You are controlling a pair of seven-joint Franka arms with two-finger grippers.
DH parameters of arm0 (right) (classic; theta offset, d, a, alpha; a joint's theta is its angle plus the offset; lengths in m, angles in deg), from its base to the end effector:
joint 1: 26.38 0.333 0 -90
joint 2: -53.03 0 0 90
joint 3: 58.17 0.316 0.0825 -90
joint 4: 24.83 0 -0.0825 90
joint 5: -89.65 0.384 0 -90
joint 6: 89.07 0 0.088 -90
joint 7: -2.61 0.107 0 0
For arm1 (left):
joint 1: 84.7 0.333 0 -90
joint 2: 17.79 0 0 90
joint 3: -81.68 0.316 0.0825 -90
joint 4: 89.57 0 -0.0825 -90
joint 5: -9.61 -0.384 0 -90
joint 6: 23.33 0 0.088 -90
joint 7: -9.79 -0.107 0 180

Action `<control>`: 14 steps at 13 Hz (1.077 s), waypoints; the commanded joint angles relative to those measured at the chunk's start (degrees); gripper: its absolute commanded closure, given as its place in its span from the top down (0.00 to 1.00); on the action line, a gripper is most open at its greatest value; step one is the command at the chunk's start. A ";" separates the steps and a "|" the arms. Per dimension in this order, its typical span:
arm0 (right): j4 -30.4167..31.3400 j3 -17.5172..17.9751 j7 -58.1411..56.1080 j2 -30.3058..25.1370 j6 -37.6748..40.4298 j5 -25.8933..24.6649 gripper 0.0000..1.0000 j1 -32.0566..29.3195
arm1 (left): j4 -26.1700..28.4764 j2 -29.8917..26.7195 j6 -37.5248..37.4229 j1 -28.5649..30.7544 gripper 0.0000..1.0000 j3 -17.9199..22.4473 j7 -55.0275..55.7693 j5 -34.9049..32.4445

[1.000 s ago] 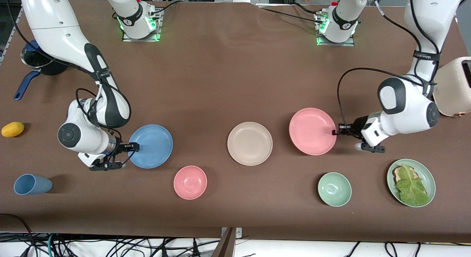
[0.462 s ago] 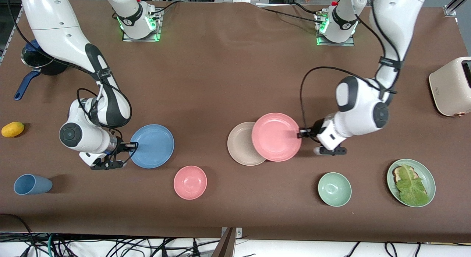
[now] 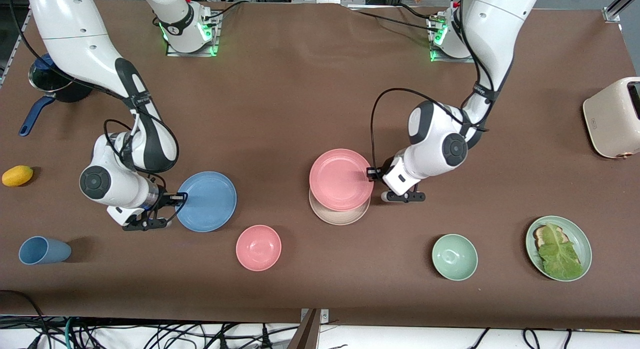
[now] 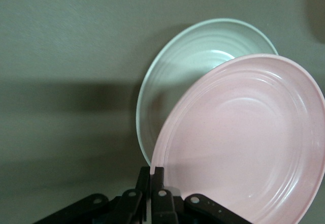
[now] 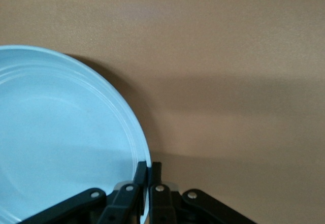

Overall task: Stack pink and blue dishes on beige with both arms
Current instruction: 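Set the pink plate on the beige plate while the right gripper lifts blue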

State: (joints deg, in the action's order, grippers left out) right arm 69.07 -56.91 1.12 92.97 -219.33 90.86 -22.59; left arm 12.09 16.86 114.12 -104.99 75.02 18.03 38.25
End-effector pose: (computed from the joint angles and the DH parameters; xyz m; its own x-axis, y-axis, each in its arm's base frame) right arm 0.6789 0.0588 0.2037 0.9935 0.0959 -0.0618 0.0942 -0.9951 -0.0310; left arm 0.5928 -0.2983 0.2234 0.9922 0.0411 -0.1178 0.0829 -0.9228 0.3763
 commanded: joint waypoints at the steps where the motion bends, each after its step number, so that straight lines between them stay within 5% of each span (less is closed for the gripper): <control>1: 0.14 0.15 -1.59 -3.89 3.93 0.55 0.00 -0.54 | -1.29 1.11 0.62 -1.41 0.00 0.86 -0.25 2.04; 8: -8.11 0.50 -2.20 -13.56 25.29 0.99 0.00 -0.63 | -1.64 3.57 3.79 -1.94 0.00 0.95 -0.25 1.95; 14: -12.69 2.34 -1.15 -14.28 30.60 3.44 0.00 0.34 | -2.51 3.75 4.14 -0.98 0.68 1.30 -0.25 2.21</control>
State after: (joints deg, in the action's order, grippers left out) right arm 57.43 -55.61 0.01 77.93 -189.40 92.94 -22.32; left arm 11.68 19.73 118.23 -105.86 75.84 18.20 38.25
